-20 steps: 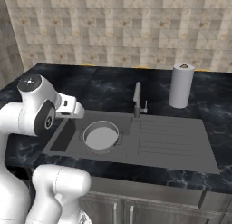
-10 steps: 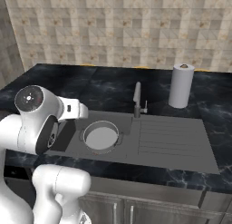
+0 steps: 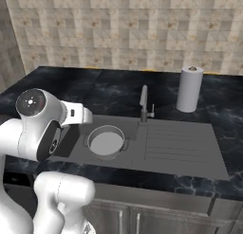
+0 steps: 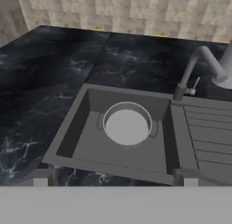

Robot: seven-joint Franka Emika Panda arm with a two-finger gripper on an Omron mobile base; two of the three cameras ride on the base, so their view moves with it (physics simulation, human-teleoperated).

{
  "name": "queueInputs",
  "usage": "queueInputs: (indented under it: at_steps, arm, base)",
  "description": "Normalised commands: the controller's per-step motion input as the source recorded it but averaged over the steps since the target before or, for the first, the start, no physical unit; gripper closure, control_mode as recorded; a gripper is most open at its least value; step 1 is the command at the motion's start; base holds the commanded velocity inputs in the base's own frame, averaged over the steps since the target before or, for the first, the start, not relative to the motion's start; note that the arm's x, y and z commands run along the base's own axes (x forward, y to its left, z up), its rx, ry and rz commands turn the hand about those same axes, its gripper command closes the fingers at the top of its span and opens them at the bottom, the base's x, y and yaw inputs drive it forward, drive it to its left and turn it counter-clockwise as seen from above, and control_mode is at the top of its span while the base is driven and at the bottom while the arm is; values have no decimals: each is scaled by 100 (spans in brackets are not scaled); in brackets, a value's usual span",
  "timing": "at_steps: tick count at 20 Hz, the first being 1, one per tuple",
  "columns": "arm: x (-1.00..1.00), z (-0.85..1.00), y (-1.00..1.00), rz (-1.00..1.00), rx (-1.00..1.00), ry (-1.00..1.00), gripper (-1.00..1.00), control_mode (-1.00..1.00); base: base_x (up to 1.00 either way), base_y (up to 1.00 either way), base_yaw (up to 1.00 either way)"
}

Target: Move the pot and pan from the stove into the sink.

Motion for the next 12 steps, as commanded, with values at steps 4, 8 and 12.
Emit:
queueInputs:
  at_steps: [4, 8, 12]
  arm:
    - [0, 0, 0, 0, 0, 0, -100, 100]
    - [0, 0, 0, 0, 0, 0, -100, 100]
    - [0, 0, 0, 0, 0, 0, -100, 100]
  base:
    - [-69, -12, 0]
    - [-76, -17, 0]
    - [-58, -30, -6]
